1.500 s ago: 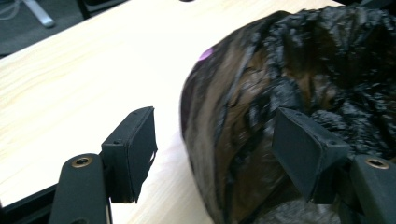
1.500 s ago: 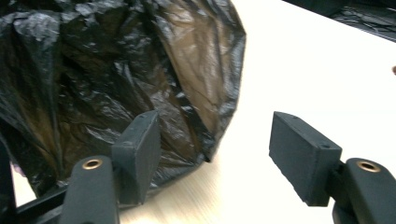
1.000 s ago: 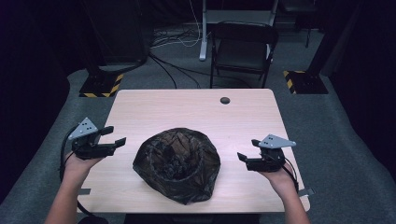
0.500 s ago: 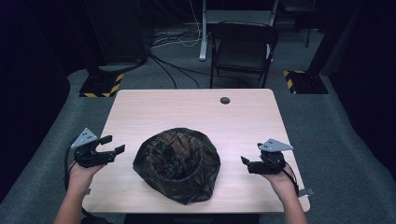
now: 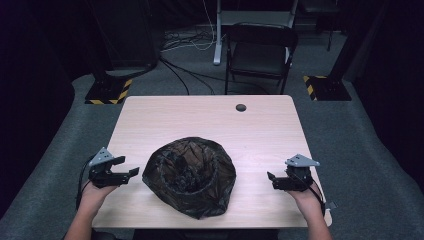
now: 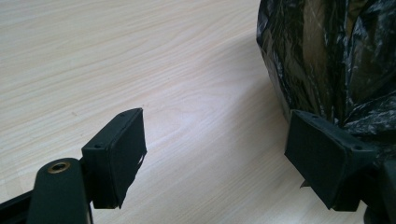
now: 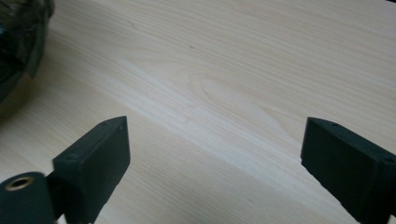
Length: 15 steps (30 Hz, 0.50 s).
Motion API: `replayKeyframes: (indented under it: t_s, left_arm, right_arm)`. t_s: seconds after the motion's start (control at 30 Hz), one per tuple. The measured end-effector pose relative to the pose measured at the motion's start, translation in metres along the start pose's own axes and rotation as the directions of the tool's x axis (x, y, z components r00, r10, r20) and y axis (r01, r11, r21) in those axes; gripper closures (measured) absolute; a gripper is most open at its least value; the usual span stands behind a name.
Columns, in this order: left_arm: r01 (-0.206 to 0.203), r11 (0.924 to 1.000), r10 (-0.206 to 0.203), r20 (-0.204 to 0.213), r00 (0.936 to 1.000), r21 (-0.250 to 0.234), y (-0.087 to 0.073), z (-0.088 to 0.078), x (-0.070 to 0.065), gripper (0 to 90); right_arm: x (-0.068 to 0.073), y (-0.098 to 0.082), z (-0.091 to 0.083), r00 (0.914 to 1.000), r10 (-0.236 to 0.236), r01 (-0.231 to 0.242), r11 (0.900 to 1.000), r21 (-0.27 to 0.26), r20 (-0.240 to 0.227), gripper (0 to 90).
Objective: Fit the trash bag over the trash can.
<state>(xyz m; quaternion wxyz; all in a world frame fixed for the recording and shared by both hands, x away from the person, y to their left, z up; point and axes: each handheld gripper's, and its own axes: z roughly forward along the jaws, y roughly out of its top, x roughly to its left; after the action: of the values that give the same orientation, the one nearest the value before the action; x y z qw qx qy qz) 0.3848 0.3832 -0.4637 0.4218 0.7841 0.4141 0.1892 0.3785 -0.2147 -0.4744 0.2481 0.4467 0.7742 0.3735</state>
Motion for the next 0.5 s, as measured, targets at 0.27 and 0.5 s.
replayKeyframes:
  t_s: [0.27,0.5]
  left_arm:
    - [-0.018,0.9973,0.018,0.011,0.9998,0.071,-0.006,0.016,0.0,20.0]
    - [-0.087,0.9848,0.087,0.006,0.9962,0.15,-0.008,0.031,-0.004,20.4]
  right_arm:
    - [-0.008,-0.015,0.004,0.9987,0.042,-0.043,0.999,0.028,0.028,0.0]
    - [-0.01,-0.028,0.014,0.9982,-0.015,0.007,0.99,0.14,0.057,0.4]
